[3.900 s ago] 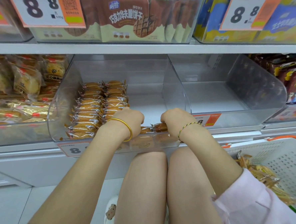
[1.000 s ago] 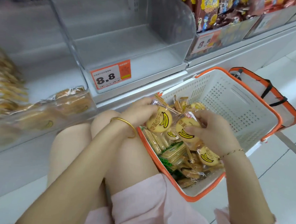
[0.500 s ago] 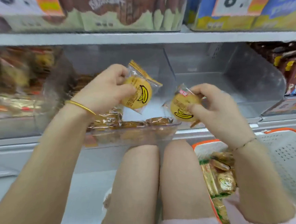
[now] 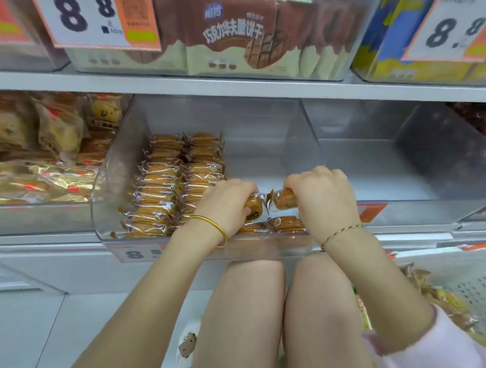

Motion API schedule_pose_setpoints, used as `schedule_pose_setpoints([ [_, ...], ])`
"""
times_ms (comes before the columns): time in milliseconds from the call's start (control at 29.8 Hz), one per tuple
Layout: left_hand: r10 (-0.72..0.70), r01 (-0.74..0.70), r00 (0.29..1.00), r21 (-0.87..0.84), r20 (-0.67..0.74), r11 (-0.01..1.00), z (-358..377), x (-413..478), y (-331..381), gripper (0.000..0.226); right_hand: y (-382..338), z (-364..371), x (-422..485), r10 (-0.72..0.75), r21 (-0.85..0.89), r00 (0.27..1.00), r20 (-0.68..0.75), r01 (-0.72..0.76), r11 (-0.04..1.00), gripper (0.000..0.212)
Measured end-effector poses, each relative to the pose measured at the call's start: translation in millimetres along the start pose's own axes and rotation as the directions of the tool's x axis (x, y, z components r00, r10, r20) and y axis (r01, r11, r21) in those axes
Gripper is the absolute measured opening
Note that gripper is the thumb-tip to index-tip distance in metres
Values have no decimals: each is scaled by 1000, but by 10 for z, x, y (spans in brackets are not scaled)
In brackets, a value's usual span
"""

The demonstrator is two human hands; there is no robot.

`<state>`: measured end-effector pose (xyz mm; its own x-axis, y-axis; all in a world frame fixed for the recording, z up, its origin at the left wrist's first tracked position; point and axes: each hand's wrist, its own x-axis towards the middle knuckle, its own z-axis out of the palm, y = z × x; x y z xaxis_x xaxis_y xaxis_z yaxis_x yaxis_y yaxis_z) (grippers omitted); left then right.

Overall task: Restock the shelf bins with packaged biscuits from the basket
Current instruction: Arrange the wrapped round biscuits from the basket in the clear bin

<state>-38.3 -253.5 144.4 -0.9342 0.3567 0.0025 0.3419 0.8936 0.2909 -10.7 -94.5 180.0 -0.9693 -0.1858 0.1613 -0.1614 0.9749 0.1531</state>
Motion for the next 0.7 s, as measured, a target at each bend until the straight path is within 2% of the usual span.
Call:
schedule_pose_setpoints([
  [134,-11,8,1000,140,18,990,46,33,-9,31,-54,-37,35,20,-25,998,67,-18,1000,32],
  [235,-17,10,999,181,34,983,48,57,2,36,-111,-23,42,19,-33,986,168,-14,999,30],
  [436,-27,-14,978,199,205,980,44,27,12,55,-123,140,89,-24,0,939,344,26,1000,37],
  [570,-44,-12,967,221,251,975,1,-11,79,58,-126,132,106,-38,19,929,368,34,999,37],
  [704,-65,26,977,193,201,981,15,-43,101,54,-153,84,79,8,39,938,346,-23,999,38],
])
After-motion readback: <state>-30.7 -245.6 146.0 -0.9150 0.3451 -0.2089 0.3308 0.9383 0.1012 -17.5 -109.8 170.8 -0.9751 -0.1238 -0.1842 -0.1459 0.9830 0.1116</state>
